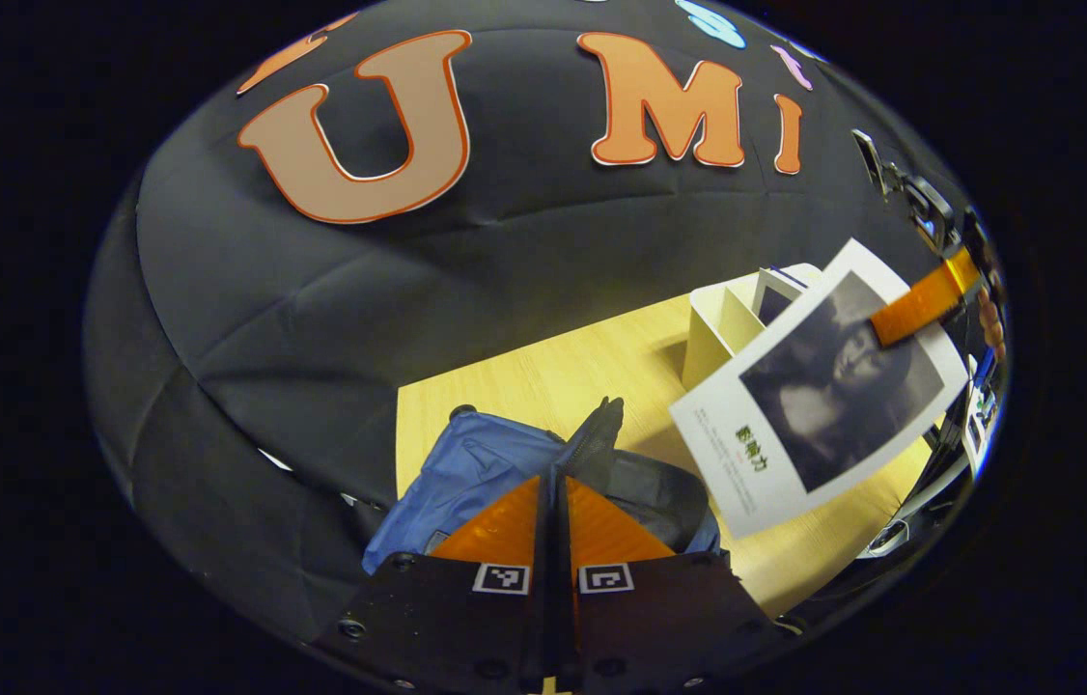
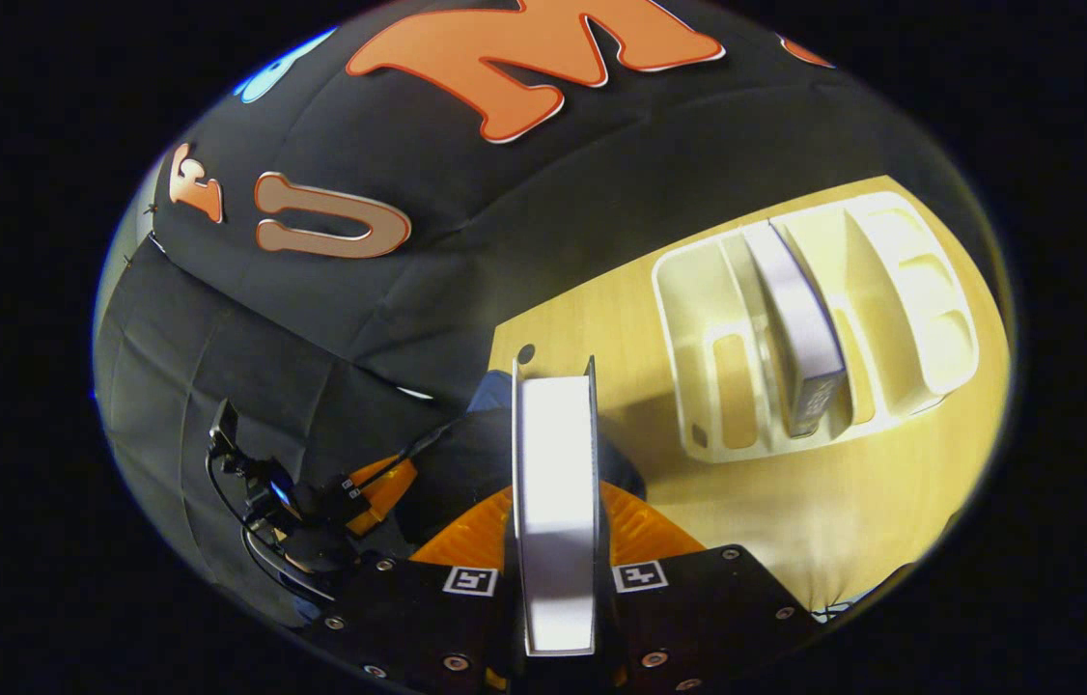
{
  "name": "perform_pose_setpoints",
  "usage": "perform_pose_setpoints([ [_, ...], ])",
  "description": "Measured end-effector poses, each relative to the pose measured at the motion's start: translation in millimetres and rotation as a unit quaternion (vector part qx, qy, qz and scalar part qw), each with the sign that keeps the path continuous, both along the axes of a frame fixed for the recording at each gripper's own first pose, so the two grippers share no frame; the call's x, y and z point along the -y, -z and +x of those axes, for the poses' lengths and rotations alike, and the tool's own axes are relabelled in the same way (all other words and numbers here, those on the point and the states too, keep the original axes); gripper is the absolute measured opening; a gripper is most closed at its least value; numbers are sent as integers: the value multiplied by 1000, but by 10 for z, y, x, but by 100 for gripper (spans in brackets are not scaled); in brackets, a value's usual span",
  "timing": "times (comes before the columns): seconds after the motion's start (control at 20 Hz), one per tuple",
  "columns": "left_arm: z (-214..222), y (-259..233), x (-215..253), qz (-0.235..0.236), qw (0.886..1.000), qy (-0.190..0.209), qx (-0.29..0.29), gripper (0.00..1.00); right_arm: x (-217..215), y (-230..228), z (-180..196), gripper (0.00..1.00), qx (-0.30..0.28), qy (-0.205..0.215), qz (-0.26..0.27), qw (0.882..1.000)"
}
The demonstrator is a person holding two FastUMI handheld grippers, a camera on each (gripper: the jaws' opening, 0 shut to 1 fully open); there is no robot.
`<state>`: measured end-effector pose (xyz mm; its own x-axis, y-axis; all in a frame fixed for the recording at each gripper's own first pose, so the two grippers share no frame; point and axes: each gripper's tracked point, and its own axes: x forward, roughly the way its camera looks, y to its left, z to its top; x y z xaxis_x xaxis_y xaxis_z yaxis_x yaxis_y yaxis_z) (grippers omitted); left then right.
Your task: Open the schoolbag, grab two books from the bookshelf and put them into the schoolbag.
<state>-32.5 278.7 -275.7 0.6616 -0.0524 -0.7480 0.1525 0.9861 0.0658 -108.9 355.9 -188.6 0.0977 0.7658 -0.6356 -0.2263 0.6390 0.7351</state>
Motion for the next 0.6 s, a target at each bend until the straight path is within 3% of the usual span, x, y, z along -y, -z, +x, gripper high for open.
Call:
perform_pose_setpoints([
  [0.35, 118, -129, -68, 9, 1000, 16, -18, 4, -411, 225, -398, 28, -11, 34, 45, 998],
  [0.6, 136, -184, 6, 18, 999, 20, -34, 4, -642, 586, -537, 28, -49, 87, 50, 994],
])
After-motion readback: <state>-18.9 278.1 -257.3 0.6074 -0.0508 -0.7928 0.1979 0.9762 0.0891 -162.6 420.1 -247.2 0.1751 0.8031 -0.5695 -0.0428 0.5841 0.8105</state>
